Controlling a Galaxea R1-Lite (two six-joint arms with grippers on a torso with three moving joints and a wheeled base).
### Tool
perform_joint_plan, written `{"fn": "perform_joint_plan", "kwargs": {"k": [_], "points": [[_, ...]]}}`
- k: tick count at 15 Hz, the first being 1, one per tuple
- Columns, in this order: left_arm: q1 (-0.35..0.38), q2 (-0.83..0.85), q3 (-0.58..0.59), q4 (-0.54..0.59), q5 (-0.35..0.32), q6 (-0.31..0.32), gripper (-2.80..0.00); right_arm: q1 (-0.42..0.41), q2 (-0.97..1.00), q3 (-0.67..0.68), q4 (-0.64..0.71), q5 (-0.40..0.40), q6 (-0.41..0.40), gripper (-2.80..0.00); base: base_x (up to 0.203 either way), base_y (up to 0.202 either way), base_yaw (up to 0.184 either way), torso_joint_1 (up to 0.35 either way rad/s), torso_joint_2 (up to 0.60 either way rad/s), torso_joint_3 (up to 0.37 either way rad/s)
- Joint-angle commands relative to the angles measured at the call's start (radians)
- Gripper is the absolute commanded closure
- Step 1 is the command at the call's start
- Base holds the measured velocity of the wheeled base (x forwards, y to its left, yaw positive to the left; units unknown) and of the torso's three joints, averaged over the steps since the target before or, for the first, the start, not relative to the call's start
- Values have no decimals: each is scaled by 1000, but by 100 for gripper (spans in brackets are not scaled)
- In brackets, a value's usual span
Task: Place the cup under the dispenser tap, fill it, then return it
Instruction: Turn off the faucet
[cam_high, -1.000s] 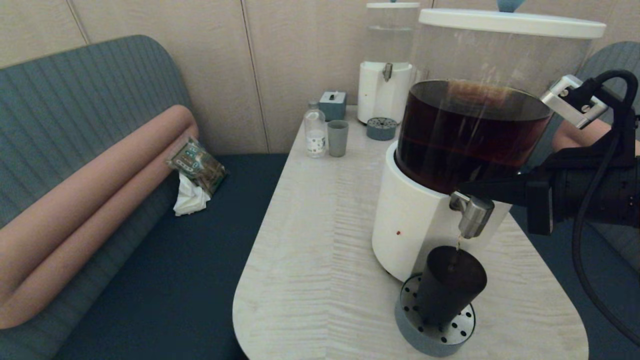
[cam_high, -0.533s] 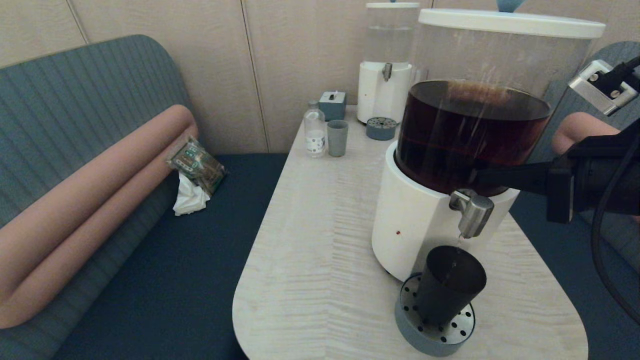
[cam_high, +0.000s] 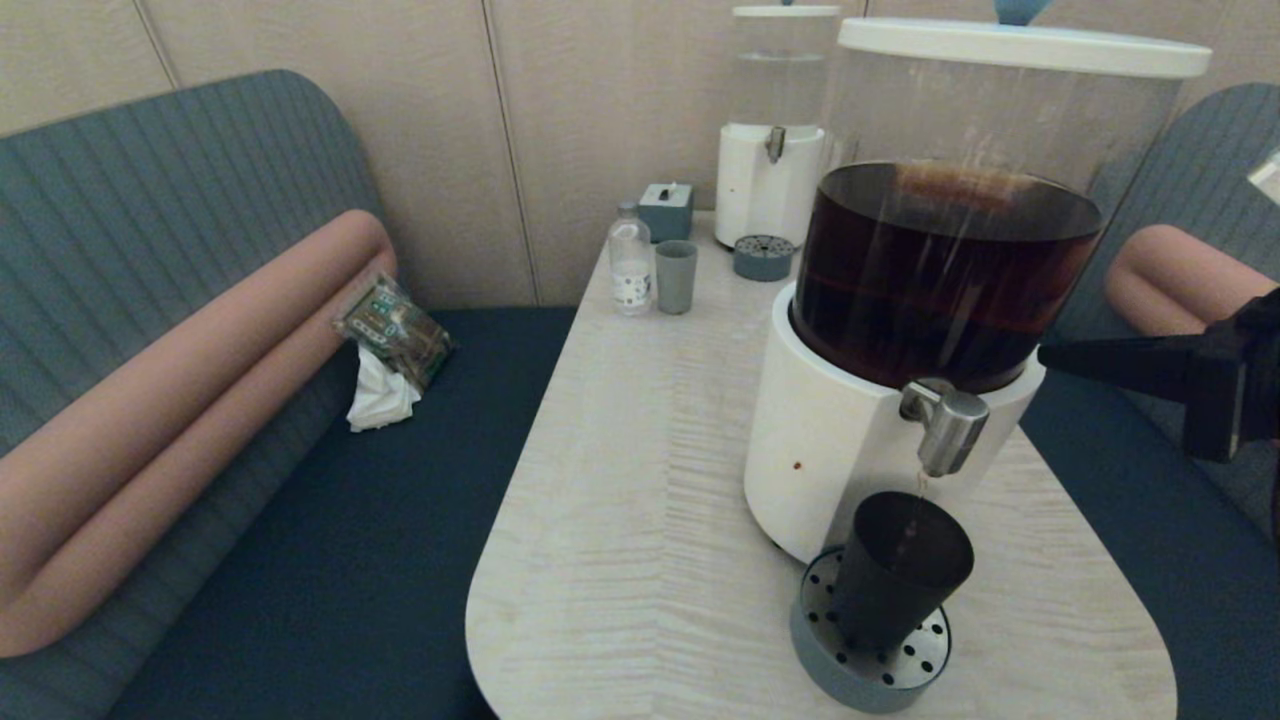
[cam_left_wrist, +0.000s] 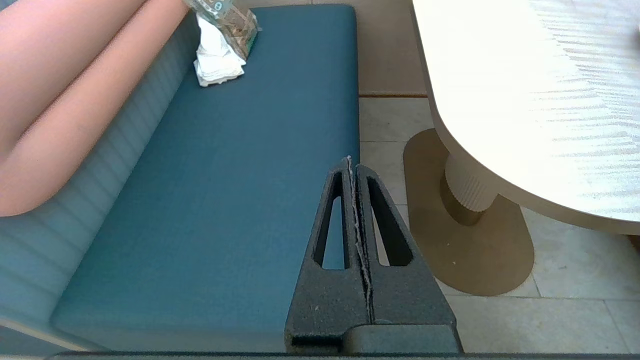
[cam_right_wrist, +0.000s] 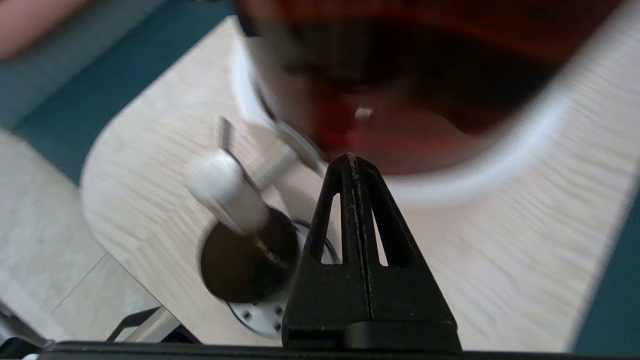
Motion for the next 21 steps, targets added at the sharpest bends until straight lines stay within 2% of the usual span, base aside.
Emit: {"fn": "perform_joint_plan", "kwargs": {"k": [1,4,7,11,21], "points": [[0,2,0,0,0,0,0,-65,-102,36,28,0,-2,0,0,0,0,0,0,0],[1,2,0,0,0,0,0,-181,-250,46,117,-45,-8,0,0,0,0,0,0,0],[0,2,0,0,0,0,0,-232,-429,49,152,-125,-12,0,0,0,0,0,0,0],[0,2,0,0,0,0,0,-248,-615,93,203,-180,-1,0,0,0,0,0,0,0],[0,2,0,0,0,0,0,-284,-876,265,206,-187,23,0,0,0,0,0,0,0]]}}
